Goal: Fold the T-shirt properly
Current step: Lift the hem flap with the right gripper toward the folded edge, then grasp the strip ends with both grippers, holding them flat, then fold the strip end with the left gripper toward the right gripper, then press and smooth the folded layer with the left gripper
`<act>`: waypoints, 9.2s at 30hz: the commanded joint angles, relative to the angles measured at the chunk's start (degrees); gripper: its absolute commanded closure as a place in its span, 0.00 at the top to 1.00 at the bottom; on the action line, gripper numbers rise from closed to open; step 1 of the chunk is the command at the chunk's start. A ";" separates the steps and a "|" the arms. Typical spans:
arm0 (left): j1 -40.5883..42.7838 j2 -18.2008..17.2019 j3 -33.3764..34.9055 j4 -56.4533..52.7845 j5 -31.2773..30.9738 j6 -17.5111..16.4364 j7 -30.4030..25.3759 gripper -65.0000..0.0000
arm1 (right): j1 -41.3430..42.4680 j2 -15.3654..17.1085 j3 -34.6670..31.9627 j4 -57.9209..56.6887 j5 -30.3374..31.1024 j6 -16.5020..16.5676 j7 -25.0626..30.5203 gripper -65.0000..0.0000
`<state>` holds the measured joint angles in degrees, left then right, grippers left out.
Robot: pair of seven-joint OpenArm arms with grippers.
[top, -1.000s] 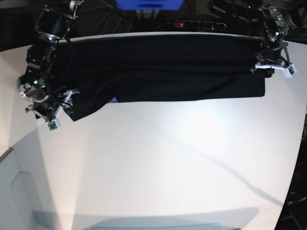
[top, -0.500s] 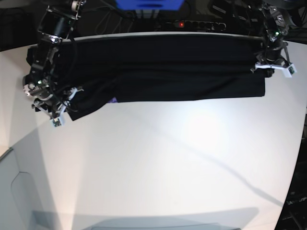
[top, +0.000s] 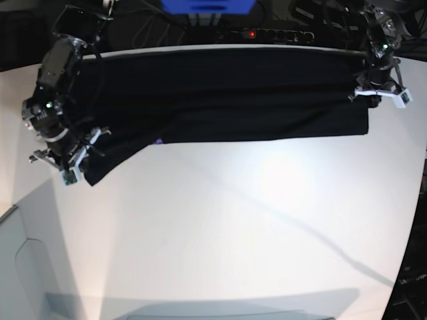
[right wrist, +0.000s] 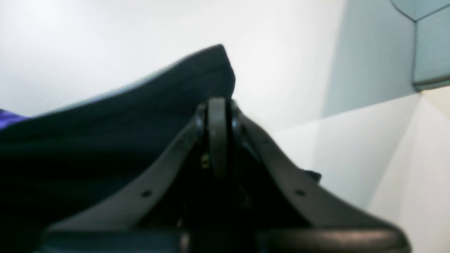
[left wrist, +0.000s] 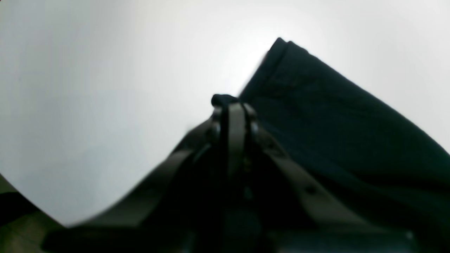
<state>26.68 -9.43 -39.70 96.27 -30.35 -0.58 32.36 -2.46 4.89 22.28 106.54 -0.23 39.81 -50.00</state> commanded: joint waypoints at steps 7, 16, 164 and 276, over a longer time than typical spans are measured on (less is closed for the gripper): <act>0.18 -0.72 -0.43 0.83 0.15 0.27 -1.37 0.01 | -9.19 0.70 0.18 7.44 0.45 0.19 1.60 0.00; 0.18 -0.81 -0.43 0.83 0.15 0.27 -1.37 0.01 | -16.57 0.87 0.35 8.93 0.27 0.19 1.69 0.00; -8.43 3.85 56.63 17.62 5.69 9.33 -1.81 0.00 | -11.56 -6.78 6.60 -3.99 0.27 0.19 2.13 0.31; -20.30 -9.34 84.85 11.82 3.14 10.38 -1.37 0.88 | -10.68 -6.95 6.60 -3.99 0.27 0.19 2.04 0.31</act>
<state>6.48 -19.03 45.12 107.22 -27.22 9.96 32.36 -13.37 -2.09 28.84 101.93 -0.16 39.77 -48.23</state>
